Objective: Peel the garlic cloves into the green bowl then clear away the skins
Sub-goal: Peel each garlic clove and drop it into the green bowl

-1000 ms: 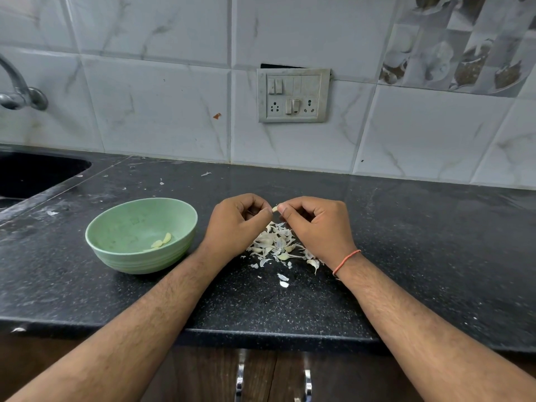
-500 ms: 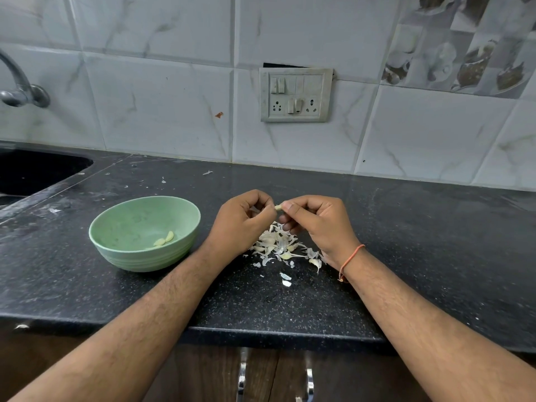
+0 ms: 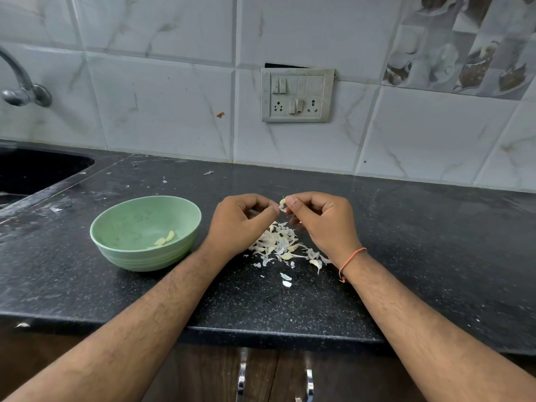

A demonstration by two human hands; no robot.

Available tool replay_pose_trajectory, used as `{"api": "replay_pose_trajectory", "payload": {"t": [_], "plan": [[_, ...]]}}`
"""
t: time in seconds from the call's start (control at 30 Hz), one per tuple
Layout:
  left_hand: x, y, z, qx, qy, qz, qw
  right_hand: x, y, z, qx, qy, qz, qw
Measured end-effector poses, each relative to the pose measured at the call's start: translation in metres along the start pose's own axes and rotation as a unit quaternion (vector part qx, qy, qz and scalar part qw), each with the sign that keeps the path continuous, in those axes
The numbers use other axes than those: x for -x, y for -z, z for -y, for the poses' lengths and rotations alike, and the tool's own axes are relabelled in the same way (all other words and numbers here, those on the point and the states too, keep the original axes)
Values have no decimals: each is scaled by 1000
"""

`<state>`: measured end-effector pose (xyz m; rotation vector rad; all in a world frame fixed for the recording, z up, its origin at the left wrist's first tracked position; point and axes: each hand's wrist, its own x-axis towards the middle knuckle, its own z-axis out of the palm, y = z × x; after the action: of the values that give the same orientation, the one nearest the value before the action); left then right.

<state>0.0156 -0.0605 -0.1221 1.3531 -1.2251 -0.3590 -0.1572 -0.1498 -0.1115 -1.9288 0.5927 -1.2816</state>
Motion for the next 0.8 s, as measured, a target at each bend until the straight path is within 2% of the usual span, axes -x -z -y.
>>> {"api": "replay_pose_trajectory", "payload": {"t": [0.37, 0.57, 0.8], "plan": [[2, 0, -4, 25, 9, 30, 999, 3, -1, 1, 66, 48, -22, 996], [3, 2, -5, 36, -24, 31, 999, 5, -2, 7, 111, 105, -23, 988], [4, 4, -6, 53, -10, 34, 998, 6, -2, 8, 111, 105, -31, 988]]}}
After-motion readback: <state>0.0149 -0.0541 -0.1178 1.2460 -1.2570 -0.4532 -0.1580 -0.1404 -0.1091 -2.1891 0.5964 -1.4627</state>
